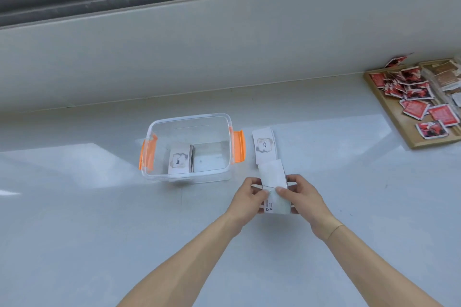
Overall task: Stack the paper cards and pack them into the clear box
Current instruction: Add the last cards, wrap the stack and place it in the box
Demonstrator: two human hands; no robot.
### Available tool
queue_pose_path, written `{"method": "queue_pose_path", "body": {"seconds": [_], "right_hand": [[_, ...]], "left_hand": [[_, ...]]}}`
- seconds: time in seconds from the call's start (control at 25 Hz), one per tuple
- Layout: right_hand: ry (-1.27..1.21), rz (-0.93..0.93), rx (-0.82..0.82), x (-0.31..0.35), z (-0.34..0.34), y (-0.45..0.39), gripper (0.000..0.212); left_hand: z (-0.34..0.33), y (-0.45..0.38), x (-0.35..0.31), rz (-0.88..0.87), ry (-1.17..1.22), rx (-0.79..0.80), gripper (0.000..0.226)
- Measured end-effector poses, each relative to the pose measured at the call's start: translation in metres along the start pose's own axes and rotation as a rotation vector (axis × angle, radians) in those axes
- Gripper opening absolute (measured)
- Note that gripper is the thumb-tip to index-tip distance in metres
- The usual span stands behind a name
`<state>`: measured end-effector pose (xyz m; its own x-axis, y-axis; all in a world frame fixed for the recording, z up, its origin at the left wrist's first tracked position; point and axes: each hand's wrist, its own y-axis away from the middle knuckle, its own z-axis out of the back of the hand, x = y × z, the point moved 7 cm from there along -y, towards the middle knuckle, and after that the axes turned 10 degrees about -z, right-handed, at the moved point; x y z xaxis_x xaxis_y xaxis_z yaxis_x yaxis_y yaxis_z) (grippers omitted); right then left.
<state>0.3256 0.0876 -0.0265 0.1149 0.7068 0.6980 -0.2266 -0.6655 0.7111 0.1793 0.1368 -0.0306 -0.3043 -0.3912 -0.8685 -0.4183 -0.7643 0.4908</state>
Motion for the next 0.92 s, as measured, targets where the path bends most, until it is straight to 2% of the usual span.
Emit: {"method": "queue_pose_path", "body": {"seconds": [0.2, 0.36, 0.52, 0.68, 0.76, 0.92], "right_hand": [[0.121, 0.062, -0.235, 0.037, 0.014, -0.032, 0.028], [0.175, 0.120, -0.273, 0.067, 0.008, -0.063, 0.031], [0.267, 0.137, -0.280, 0.089, 0.000, -0.087, 0.027], [0.344, 0.116, -0.323, 0.088, -0.004, -0.100, 0.019], [0.325, 0.085, -0.325, 0.082, -0.002, -0.105, 0.029], [0.301, 0.037, -0.365, 0.073, 0.002, -0.111, 0.059]], "left_hand": [[-0.003, -0.033, -0.024, -0.083, -0.040, -0.318, 0.019], [-0.003, -0.057, -0.043, -0.185, -0.075, -0.470, 0.029], [0.001, -0.077, -0.051, -0.206, -0.256, -0.559, 0.034], [0.004, -0.091, -0.046, -0.164, -0.358, -0.573, 0.027], [0.003, -0.093, -0.043, -0.150, -0.374, -0.558, 0.027], [0.003, -0.093, -0.038, -0.103, -0.149, -0.536, 0.045]]}}
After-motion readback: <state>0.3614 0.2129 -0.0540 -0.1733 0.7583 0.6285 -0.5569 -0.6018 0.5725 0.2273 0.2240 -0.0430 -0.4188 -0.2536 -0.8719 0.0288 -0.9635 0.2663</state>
